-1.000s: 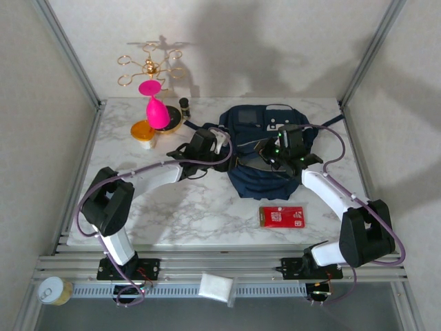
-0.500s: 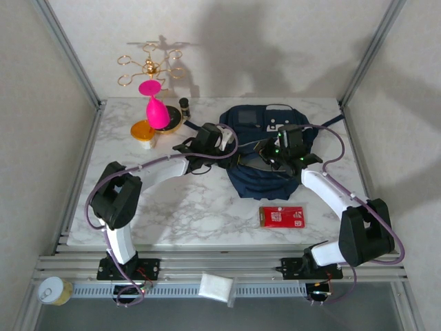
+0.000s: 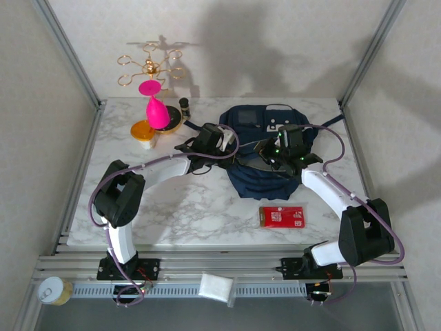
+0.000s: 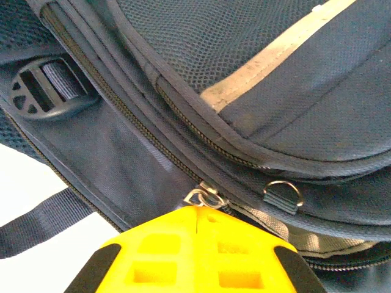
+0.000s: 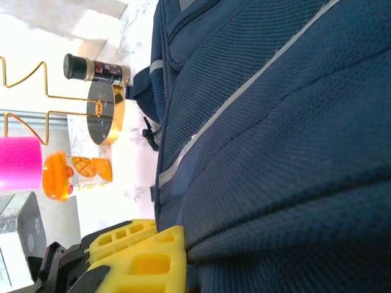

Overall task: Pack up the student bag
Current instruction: Unzip the student bag at the center of the table.

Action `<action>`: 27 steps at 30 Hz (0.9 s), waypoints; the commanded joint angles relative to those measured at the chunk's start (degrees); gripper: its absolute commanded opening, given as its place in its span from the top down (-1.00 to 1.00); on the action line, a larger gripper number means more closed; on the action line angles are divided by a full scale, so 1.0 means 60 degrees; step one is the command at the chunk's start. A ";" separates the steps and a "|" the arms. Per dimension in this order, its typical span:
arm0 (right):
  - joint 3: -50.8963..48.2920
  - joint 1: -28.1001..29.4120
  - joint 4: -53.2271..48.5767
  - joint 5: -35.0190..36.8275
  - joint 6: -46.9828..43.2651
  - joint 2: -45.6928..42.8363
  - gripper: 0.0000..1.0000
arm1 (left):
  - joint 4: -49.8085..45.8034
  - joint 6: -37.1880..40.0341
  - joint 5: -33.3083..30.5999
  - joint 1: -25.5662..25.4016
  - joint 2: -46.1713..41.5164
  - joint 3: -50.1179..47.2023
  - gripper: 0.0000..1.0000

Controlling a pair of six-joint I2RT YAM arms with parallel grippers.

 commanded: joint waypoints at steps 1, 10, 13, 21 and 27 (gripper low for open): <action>0.0345 -0.0082 -0.0037 -0.0449 -0.0338 -0.0175 1.00 | 0.0306 -0.0003 -0.0267 0.0206 -0.0301 -0.0276 1.00; 0.0382 -0.0282 -0.0018 -0.0969 -0.0422 -0.0204 1.00 | 0.0120 0.1340 0.1399 0.0573 -0.0267 -0.0719 0.16; 0.0613 -0.0335 -0.0207 -0.1190 -0.0512 -0.0156 1.00 | 0.0872 0.1778 0.1787 0.0720 -0.0372 -0.1179 0.07; 0.1219 -0.0552 -0.0913 -0.1774 -0.0926 -0.0154 1.00 | 0.2238 0.2872 0.2204 0.0776 -0.0097 -0.1421 0.16; 0.1845 -0.0922 -0.1493 -0.2351 -0.1359 -0.0006 1.00 | 0.2652 0.3478 0.2877 0.0779 -0.0455 -0.1679 0.11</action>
